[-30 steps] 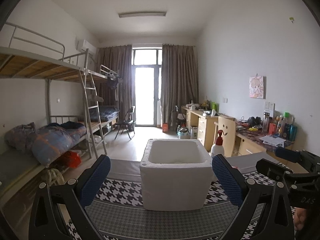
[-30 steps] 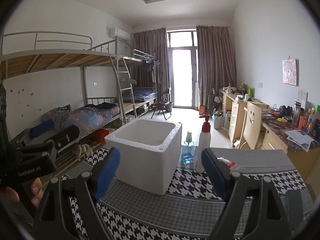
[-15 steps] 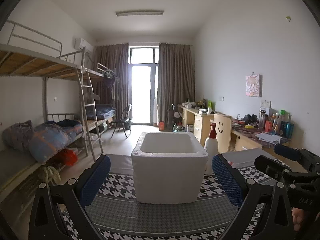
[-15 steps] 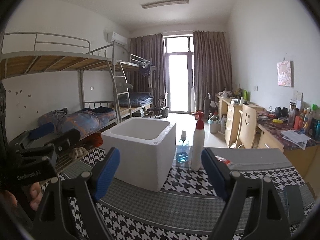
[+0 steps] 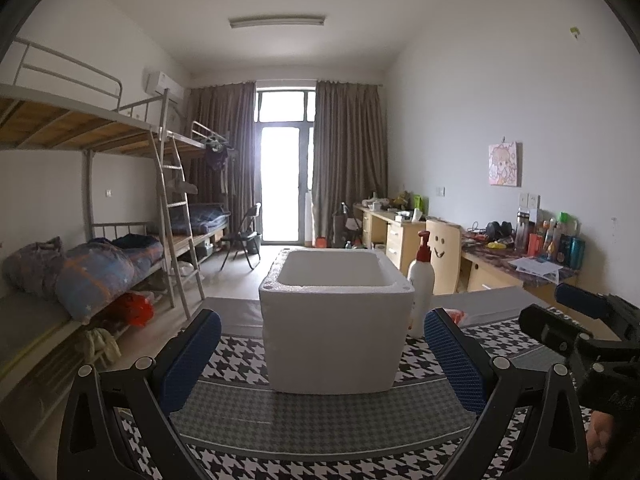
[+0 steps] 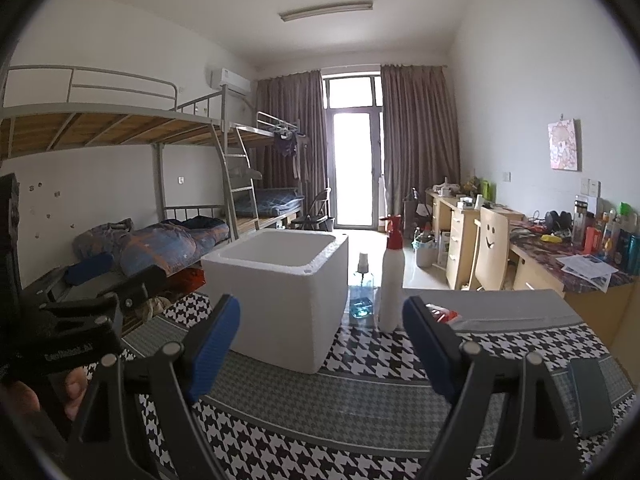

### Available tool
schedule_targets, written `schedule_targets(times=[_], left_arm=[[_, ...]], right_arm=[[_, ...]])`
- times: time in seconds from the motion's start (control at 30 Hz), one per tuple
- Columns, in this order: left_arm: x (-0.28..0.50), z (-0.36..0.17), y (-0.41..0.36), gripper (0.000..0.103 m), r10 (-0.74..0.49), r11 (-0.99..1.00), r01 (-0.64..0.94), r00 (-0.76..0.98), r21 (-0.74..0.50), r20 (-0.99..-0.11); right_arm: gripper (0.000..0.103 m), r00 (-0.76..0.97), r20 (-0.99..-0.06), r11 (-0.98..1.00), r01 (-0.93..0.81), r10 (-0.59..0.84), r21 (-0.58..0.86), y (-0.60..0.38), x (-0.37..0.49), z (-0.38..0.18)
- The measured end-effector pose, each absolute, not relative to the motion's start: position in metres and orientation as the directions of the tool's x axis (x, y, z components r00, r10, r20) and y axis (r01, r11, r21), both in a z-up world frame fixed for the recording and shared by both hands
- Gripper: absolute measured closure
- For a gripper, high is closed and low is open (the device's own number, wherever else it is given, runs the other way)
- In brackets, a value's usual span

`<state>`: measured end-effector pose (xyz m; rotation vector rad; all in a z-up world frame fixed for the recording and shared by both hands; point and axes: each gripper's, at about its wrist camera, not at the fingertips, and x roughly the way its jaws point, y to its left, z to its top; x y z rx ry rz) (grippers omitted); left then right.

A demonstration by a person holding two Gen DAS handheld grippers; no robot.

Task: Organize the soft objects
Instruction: 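Withdraw both open tools from the foam box back over the table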

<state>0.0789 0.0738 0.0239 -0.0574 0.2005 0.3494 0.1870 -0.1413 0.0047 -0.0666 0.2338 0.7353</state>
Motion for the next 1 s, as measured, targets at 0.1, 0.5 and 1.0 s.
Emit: schedule_targets(times=[0.1,0.5,1.0], left_arm=[[0.077,0.022,0.073,0.001,0.335,0.938,-0.347,0.919,-0.023,-0.206],[0.069,0.014,0.072,0.001,0.331,0.940,-0.342,0.921,-0.019,-0.205],[0.063,0.006,0.068,0.001,0.326,0.941,-0.337,0.923,-0.017,-0.203]], right_arm=[[0.017,0.714,-0.237,0.740,-0.671,0.658,0.034,-0.146,0.186,0.004],[0.017,0.730,-0.229,0.756,-0.654,0.644,0.042,-0.158,0.180,-0.004],[0.017,0.737,-0.225,0.762,-0.646,0.638,0.046,-0.165,0.177,-0.009]])
